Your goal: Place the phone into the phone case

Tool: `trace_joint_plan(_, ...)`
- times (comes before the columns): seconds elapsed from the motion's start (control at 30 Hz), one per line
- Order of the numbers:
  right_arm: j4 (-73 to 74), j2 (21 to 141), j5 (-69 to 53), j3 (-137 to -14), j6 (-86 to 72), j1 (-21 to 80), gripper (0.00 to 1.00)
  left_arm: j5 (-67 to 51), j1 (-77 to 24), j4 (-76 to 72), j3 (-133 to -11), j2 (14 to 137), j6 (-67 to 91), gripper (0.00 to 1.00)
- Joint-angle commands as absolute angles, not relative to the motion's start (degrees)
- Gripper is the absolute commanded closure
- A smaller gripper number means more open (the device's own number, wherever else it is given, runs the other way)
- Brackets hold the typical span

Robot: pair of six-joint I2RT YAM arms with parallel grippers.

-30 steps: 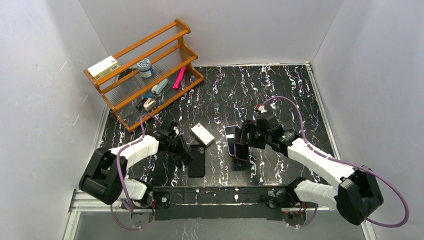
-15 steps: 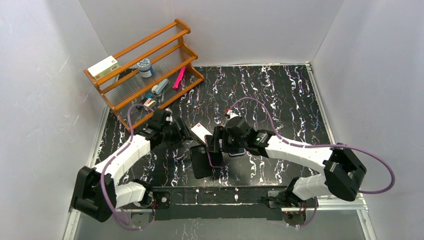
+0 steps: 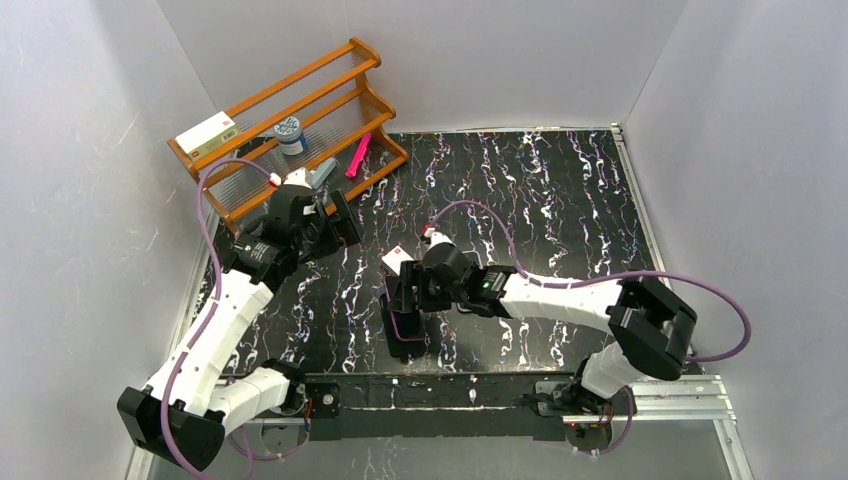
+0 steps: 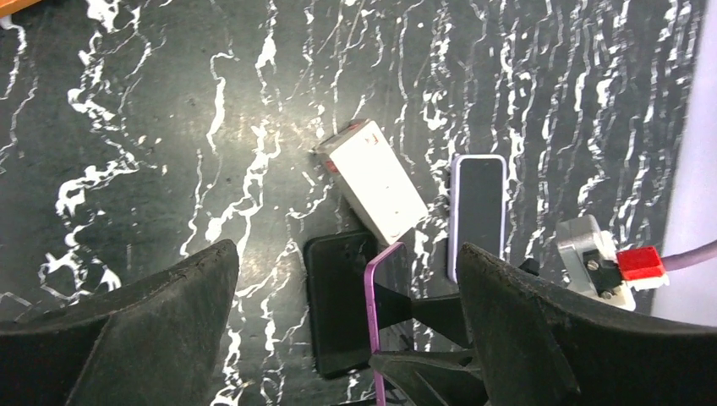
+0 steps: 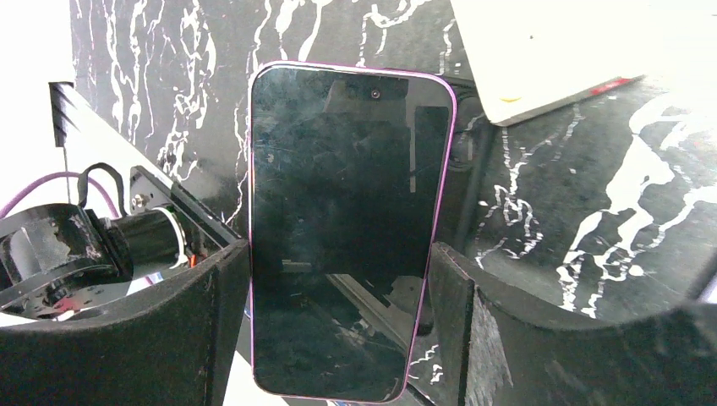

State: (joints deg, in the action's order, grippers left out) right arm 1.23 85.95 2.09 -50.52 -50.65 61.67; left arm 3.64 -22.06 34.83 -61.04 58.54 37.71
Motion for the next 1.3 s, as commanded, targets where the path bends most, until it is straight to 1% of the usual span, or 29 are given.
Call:
trace_joint_plan(0.0,-4.1,87.6,3.4,-54.9,-50.9,63.5,0.56,7.8,-21.9,39.6,-61.6,56.5,34.5,0.02)
trace_joint_plan(0.2,-3.4,91.5,4.2,-56.6,-51.2,64.7,0.55,9.7,-21.9,40.5,-60.0,54.6,33.6,0.02)
trace_joint_plan(0.6,2.6,97.0,8.5,-59.4,-51.2,67.8,0.53,12.3,-21.8,42.3,-61.2,52.1,32.4,0.02)
trace_joint_plan(0.97,9.3,98.7,14.4,-62.4,-50.8,69.8,0.44,11.4,-21.9,42.2,-60.3,51.6,33.3,0.02)
trace_joint_plan(1.17,9.0,98.5,15.6,-61.8,-50.6,70.0,0.36,11.4,-21.9,41.9,-60.4,52.1,33.1,0.02)
trace_joint_plan(1.27,8.6,99.0,15.8,-61.6,-50.5,70.0,0.34,10.9,-21.9,41.8,-59.9,52.1,33.2,0.02)
